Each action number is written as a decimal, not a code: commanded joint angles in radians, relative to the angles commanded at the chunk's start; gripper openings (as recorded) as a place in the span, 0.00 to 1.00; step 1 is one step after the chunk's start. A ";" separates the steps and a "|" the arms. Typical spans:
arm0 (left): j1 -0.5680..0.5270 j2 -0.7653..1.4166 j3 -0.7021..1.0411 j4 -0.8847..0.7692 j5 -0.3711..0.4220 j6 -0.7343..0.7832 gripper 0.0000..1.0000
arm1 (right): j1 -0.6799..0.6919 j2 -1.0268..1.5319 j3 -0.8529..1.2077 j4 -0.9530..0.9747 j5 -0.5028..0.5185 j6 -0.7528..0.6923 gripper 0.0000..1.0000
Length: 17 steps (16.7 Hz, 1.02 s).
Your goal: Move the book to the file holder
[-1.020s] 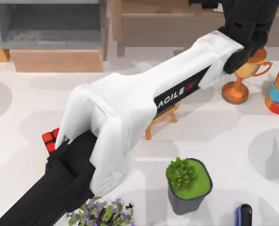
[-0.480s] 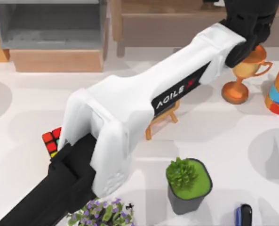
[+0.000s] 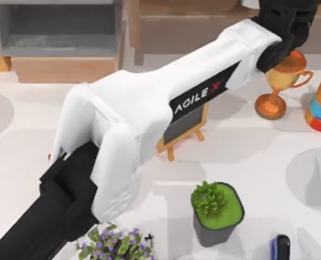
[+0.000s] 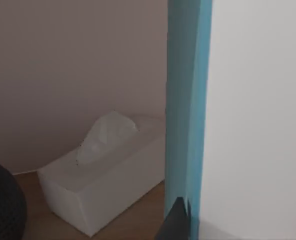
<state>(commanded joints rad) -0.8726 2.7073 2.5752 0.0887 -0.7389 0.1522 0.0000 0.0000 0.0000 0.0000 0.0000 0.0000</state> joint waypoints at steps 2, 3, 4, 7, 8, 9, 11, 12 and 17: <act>-0.001 -0.104 -0.147 -0.004 0.043 0.091 0.00 | 0.000 0.000 0.000 0.000 0.000 0.000 1.00; -0.001 -0.164 -0.232 -0.006 0.065 0.142 0.00 | 0.000 0.000 0.000 0.000 0.000 0.000 1.00; 0.000 -0.230 -0.322 -0.007 0.088 0.195 0.00 | 0.000 0.000 0.000 0.000 0.000 0.000 1.00; 0.005 -0.446 -0.618 -0.003 0.157 0.363 0.00 | 0.000 0.000 0.000 0.000 0.000 0.000 1.00; 0.009 -0.522 -0.722 0.001 0.180 0.421 0.00 | 0.000 0.000 0.000 0.000 0.000 0.000 1.00; 0.013 -0.599 -0.826 0.007 0.203 0.479 0.00 | 0.000 0.000 0.000 0.000 0.000 0.000 1.00; 0.026 -0.750 -1.034 0.027 0.248 0.595 0.00 | 0.000 0.000 0.000 0.000 0.000 0.000 1.00; 0.035 -0.822 -1.135 0.039 0.269 0.653 0.00 | 0.000 0.000 0.000 0.000 0.000 0.000 1.00; 0.123 -1.102 -1.572 0.145 0.368 0.927 0.00 | 0.000 0.000 0.000 0.000 0.000 0.000 1.00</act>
<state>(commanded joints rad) -0.7492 1.6050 1.0030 0.2336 -0.3713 1.0795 0.0000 0.0000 0.0000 0.0000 0.0000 0.0000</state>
